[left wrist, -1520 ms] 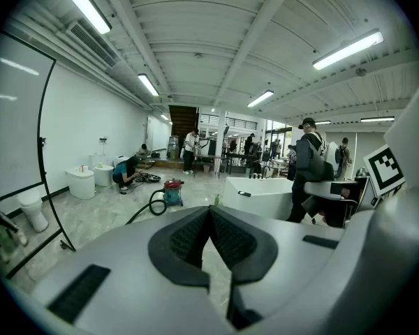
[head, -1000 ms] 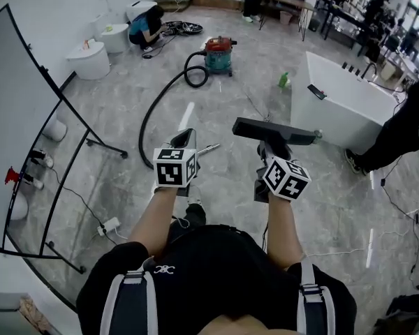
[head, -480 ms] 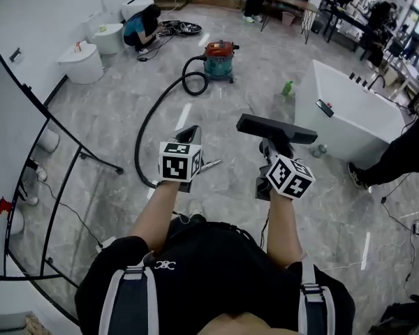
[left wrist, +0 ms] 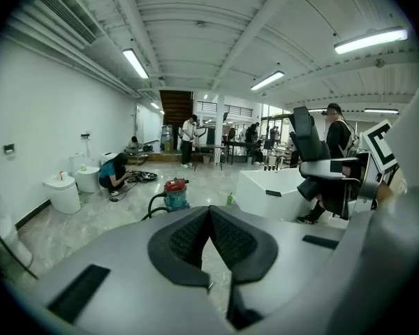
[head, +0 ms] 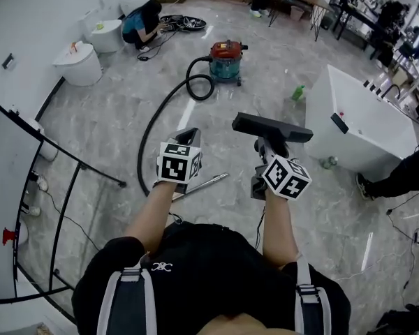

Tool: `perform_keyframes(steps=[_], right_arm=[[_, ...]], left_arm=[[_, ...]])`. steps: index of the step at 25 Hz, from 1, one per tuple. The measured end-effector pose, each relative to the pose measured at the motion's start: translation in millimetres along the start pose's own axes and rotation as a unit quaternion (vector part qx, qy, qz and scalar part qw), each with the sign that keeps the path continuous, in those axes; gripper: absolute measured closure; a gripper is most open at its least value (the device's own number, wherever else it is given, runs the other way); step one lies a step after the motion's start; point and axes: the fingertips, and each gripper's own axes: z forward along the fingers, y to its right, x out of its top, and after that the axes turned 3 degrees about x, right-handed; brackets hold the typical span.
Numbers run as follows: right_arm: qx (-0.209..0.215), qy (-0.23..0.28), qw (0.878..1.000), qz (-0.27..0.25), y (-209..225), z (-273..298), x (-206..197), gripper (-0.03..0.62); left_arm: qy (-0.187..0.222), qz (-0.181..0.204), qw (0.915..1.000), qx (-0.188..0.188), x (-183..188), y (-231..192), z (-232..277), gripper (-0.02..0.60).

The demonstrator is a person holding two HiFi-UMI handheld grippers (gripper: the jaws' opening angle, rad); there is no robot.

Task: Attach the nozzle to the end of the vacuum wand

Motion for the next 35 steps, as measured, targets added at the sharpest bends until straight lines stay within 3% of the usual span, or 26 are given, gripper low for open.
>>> perform_keyframes(steps=[7, 11, 15, 19, 23, 25, 26, 27, 32, 35], right_arm=[[-0.018, -0.044, 0.999, 0.021, 28, 55, -31, 0.414], [-0.037, -0.095, 0.994, 0.037, 74, 94, -66, 0.414], [-0.037, -0.127, 0.990, 0.053, 122, 141, -103, 0.414], [-0.013, -0.173, 0.981, 0.089, 175, 182, -175, 0.414], [-0.011, -0.230, 0.962, 0.145, 240, 226, -281, 0.414], [-0.008, -0.253, 0.955, 0.154, 269, 248, -340, 0.414], [-0.004, -0.265, 0.952, 0.154, 282, 258, -370, 0.414], [-0.001, -0.277, 0.948, 0.154, 294, 267, -399, 0.414], [-0.005, -0.337, 0.921, 0.196, 347, 292, -532, 0.414], [-0.004, -0.342, 0.915, 0.216, 375, 311, -583, 0.414]], left_arm=[[-0.051, -0.014, 0.9986, -0.009, -25, -28, 60, 0.575], [-0.112, -0.023, 0.9921, -0.050, -75, -21, 111, 0.575], [-0.162, -0.020, 0.9854, -0.047, -131, -27, 171, 0.575], [-0.196, -0.044, 0.9793, -0.026, -210, -35, 235, 0.575], [-0.251, -0.004, 0.9674, -0.031, -331, -37, 329, 0.574], [-0.288, 0.026, 0.9560, -0.051, -404, -36, 378, 0.559], [-0.311, 0.035, 0.9474, -0.068, -444, -34, 400, 0.508], [-0.335, 0.040, 0.9375, -0.086, -485, -31, 419, 0.404], [-0.424, 0.086, 0.8926, -0.128, -665, -16, 466, 0.364], [-0.456, 0.140, 0.8676, -0.139, -747, -12, 493, 0.363]])
